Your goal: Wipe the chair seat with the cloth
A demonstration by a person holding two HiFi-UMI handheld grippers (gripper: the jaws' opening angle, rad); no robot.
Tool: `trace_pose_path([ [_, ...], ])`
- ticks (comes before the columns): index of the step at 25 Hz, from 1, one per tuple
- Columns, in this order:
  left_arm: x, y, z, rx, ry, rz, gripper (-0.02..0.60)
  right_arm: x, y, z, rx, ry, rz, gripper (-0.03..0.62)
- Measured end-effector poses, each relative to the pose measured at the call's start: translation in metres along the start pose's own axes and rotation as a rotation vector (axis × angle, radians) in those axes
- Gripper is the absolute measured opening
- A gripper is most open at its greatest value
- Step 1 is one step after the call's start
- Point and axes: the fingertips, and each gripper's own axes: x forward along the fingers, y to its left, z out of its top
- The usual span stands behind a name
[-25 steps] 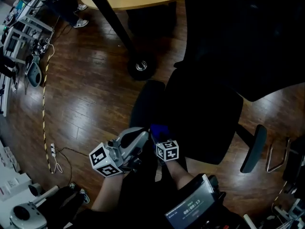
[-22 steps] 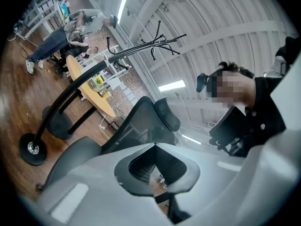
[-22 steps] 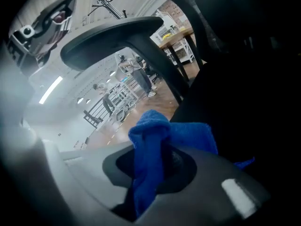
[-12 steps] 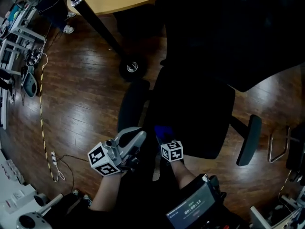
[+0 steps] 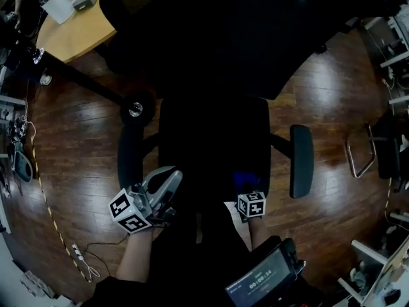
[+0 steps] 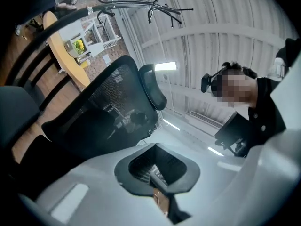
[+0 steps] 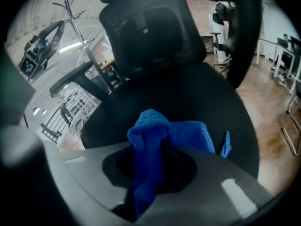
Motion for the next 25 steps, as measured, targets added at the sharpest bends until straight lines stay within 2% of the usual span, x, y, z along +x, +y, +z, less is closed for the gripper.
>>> trace_pose_path([
  [3, 0.020, -0.003, -0.006, -0.003, 0.026, -0.033, 0.003, -0.030, -0.044, 0.001, 0.078, -0.055, -0.064, 0.058],
  [5, 0.029, -0.004, -0.009, -0.007, 0.041, -0.045, 0.003, -0.041, -0.058, 0.001, 0.110, -0.084, -0.081, 0.058],
  [11, 0.038, -0.003, -0.003, -0.005, 0.059, -0.052, 0.003, -0.034, -0.067, 0.005, 0.157, -0.062, -0.115, 0.058],
  [13, 0.037, -0.007, 0.007, 0.008, 0.055, -0.052, 0.003, -0.036, -0.058, 0.018, 0.194, -0.076, -0.092, 0.058],
  [15, 0.034, -0.019, 0.022, 0.023, 0.046, -0.057, 0.003, -0.049, -0.029, 0.055, 0.214, -0.162, -0.010, 0.058],
  [18, 0.028, -0.049, 0.054, 0.041, 0.015, -0.074, 0.003, -0.101, 0.041, 0.152, 0.183, -0.381, 0.181, 0.058],
  [22, 0.022, -0.098, 0.105, 0.104, -0.044, -0.135, 0.003, -0.206, 0.128, 0.274, 0.063, -0.670, 0.412, 0.058],
  [25, 0.025, -0.127, 0.139, 0.174, -0.082, -0.200, 0.003, -0.279, 0.163, 0.337, -0.032, -0.844, 0.501, 0.058],
])
